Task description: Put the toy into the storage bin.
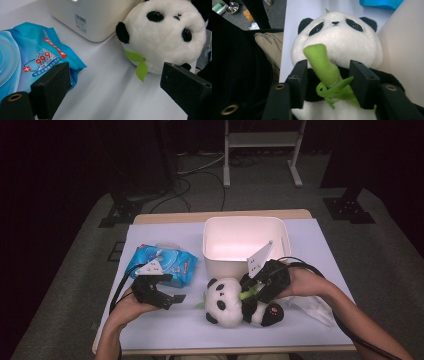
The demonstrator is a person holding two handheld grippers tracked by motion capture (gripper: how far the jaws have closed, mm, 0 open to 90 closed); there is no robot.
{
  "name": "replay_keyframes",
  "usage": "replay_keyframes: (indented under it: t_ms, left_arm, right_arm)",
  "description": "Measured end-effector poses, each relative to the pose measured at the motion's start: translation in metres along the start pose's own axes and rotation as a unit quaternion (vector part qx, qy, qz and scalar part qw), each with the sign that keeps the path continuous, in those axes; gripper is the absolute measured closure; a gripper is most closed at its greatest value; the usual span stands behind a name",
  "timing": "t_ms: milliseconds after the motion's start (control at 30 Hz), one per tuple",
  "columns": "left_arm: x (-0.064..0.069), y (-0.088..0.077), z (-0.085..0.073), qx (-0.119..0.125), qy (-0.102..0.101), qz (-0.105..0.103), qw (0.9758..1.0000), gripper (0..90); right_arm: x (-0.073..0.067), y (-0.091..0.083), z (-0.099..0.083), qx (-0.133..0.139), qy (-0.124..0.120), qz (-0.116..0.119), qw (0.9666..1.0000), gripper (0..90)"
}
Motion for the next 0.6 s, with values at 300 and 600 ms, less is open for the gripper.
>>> replay_keyframes:
  t_ms: [300,600]
  left_arm:
    - [-0.0001,0.0015,0.0000,-0.003,0.000,0.001,1.0000,9.0]
    - [-0.0003,0.0045,0.0009,-0.006,0.001,0.001,1.0000,9.0]
  right_arm:
    - [0.0048,0.0034,-0.0001,0.002,0.000,-0.003,1.0000,67.8]
    - [0.0040,0.0035,0.0004,0.001,-0.007,-0.016,0.9998,72.8]
Point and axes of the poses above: each handheld gripper's, and its own axes: y roughly forward along the jaws, z roughly out of its top, x roughly to its right, the point moved 1 cm from there along y, roughly forward along the jaws, and after that the axes turned 1 degree about -y, right-handed, at the moved point
